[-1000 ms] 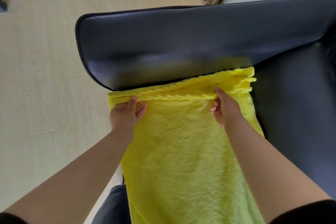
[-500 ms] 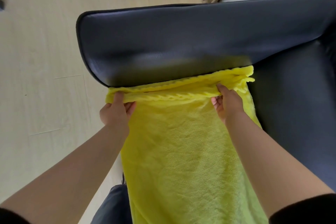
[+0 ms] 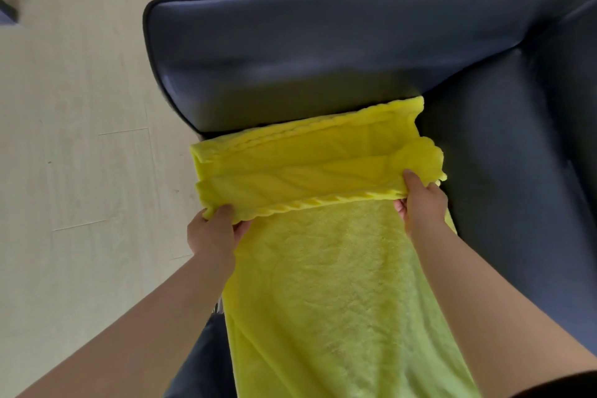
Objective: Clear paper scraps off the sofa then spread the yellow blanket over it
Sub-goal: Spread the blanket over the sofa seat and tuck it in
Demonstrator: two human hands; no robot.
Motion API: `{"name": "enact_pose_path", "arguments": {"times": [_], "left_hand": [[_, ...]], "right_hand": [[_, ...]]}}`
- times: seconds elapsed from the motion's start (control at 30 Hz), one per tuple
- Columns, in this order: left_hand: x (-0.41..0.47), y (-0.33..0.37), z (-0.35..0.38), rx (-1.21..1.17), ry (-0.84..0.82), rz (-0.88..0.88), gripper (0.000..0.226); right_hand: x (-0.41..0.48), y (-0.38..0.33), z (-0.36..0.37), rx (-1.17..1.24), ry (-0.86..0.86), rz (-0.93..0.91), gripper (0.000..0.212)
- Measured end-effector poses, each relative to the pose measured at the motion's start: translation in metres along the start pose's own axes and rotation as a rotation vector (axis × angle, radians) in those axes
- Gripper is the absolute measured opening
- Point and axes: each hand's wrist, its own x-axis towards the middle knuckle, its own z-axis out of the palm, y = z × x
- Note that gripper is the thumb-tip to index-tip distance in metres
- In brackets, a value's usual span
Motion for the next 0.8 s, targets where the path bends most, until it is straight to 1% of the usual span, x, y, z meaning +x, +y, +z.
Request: {"name": "enact_pose_path", "arguments": {"times": [0.2, 0.3, 0.37, 0.4, 0.47, 0.53, 0.6, 0.63, 0.7, 0.73, 0.8], "left_hand": [[-0.059, -0.065, -0.053, -0.030, -0.043, -0.012, 0.014], [-0.093, -0.114, -0.092, -0.031, -0.062, 0.010, 0.012], [-0.111, -0.145, -0.117, -0.048, -0.066, 0.009, 0.012], [-0.125, -0.162, -0.132, -0.038, -0.071, 0.010, 0.012], [-0.144, -0.186, -0.155, -0.025, -0.094, 0.012, 0.010], [-0.164, -0.211, -0.180, -0.007, -0.116, 0.025, 0.010], [-0.177, -0.234, -0.201, 0.015, -0.117, 0.029, 0.009], [-0.187, -0.248, -0.215, 0.034, -0.114, 0.026, 0.008], [-0.200, -0.275, -0.239, 0.065, -0.106, 0.004, 0.009], [-0.208, -0.289, -0.251, 0.070, -0.108, -0.013, 0.012], [-0.222, -0.321, -0.277, 0.068, -0.109, -0.056, 0.021]], "right_hand": [[-0.036, 0.044, -0.080, -0.039, 0.054, -0.046, 0.033], [-0.068, 0.082, -0.137, -0.023, 0.070, -0.038, 0.024], [-0.082, 0.108, -0.173, -0.014, 0.069, -0.021, 0.029], [-0.094, 0.122, -0.196, -0.033, 0.078, -0.027, 0.025], [-0.111, 0.144, -0.229, -0.040, 0.082, -0.021, 0.025], [-0.132, 0.169, -0.263, -0.003, 0.083, -0.004, 0.021], [-0.145, 0.195, -0.291, 0.017, 0.101, 0.020, 0.042], [-0.156, 0.210, -0.308, 0.022, 0.116, 0.022, 0.042], [-0.174, 0.237, -0.336, 0.013, 0.143, 0.037, 0.021], [-0.181, 0.252, -0.351, 0.040, 0.158, 0.051, 0.020], [-0.194, 0.285, -0.381, 0.112, 0.178, 0.067, 0.026]]}}
